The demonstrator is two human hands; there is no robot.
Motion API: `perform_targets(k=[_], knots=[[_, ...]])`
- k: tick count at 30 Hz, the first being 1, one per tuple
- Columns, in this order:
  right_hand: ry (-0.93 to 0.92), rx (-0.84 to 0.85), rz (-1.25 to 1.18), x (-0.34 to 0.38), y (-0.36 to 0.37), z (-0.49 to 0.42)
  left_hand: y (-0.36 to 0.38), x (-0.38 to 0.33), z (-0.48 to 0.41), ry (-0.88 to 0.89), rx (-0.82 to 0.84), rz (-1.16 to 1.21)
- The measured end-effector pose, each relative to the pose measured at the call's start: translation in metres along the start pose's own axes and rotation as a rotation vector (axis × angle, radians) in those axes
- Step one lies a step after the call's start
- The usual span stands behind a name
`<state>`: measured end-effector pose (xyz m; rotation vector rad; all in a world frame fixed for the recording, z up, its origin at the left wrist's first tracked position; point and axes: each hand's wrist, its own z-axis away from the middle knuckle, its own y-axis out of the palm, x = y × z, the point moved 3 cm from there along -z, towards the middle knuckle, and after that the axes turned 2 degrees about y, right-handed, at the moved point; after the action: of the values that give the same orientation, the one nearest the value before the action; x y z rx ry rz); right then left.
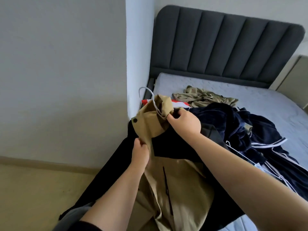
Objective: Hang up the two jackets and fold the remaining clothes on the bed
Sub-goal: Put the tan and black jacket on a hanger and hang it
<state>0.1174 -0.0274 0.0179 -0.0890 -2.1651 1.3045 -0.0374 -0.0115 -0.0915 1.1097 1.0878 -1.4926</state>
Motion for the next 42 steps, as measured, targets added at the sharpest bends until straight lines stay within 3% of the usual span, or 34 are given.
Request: perform_targets(k=[4, 9, 16, 23, 29, 33, 35, 36, 39, 40, 42], knots=[[-0.086, -0.136, 0.034, 0.02, -0.04, 0.012, -0.017, -0.051, 0.022, 0.188, 0.038, 0.204], [-0.007, -0.243, -0.179, 0.03, -0.088, 0.033, -0.036, -0.104, 0.058, 0.4, 0.012, 0.022], [-0.061, -0.3, -0.434, 0.104, -0.13, 0.069, -0.08, -0.156, 0.115, 0.65, -0.141, 0.019], [-0.101, -0.251, -0.725, 0.218, -0.164, 0.083, -0.165, -0.219, 0.137, 0.709, -0.324, -0.121], [-0.248, -0.154, -1.015, 0.346, -0.189, 0.089, -0.269, -0.259, 0.146, 0.711, -0.438, -0.214], [-0.317, 0.027, -0.96, 0.412, -0.159, 0.106, -0.343, -0.254, 0.16, 0.604, -0.431, -0.484], [-0.298, 0.12, -0.947, 0.428, -0.134, 0.115, -0.382, -0.245, 0.177, 0.646, -0.425, -0.619], [-0.295, 0.158, -0.959, 0.434, -0.125, 0.119, -0.405, -0.245, 0.189, 0.719, -0.519, -0.653], [-0.344, 0.229, -0.994, 0.453, -0.102, 0.13, -0.474, -0.253, 0.23, 0.958, -1.054, -0.904], [-0.363, 0.246, -1.003, 0.46, -0.096, 0.134, -0.494, -0.256, 0.235, 0.919, -1.156, -1.025], [-0.396, 0.28, -1.028, 0.472, -0.087, 0.141, -0.531, -0.255, 0.236, 0.668, -1.069, -1.134]])
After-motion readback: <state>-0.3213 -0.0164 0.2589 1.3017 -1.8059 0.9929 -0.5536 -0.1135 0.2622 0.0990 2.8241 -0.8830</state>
